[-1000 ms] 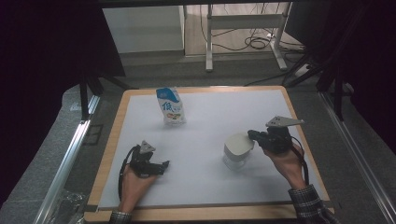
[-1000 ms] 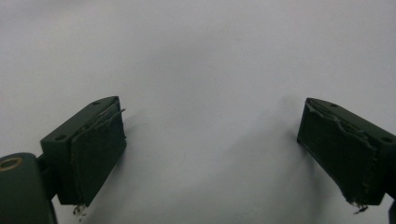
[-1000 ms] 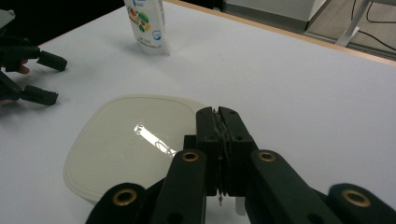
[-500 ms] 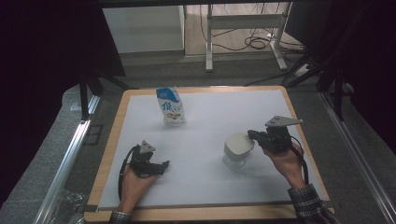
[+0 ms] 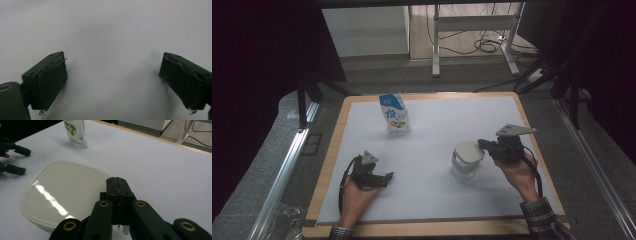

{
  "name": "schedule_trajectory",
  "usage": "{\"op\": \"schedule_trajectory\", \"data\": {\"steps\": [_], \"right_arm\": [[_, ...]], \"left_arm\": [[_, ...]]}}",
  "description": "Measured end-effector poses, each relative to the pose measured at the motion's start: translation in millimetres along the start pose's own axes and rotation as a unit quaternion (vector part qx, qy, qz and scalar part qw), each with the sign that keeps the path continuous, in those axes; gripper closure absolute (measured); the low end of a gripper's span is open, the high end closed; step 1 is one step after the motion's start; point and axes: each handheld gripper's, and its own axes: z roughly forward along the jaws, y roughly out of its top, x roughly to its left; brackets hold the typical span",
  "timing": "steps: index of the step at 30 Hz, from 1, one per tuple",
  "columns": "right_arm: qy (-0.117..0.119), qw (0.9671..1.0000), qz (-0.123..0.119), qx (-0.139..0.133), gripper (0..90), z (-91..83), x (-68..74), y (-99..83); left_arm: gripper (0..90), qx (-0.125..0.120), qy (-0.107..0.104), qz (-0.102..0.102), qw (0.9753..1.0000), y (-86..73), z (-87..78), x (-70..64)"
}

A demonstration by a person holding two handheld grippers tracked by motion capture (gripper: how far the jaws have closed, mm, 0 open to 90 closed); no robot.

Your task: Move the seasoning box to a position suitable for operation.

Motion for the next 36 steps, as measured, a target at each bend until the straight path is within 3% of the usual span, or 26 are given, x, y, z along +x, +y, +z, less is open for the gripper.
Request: {"op": "schedule_trajectory", "data": {"steps": [19,25,36], "right_arm": [[0.011,0.9999,0.009,-0.003,90.0,0.5,-4.7,-1.3],[-0.003,1.0,0.005,0.005,90.0,2.3,-5.7,-2.3],[0.006,0.9997,0.024,0.005,89.9,7.6,-15.4,-13.4]], "left_arm": [[7.3,0.0,0.0,0.002,1.0,0.1,0.0,0.3],[7.3,0.0,0.0,0.001,1.0,0.0,0.0,0.2],[7.3,-0.002,0.0,-0.002,1.0,-0.1,0.2,-0.2]]}}
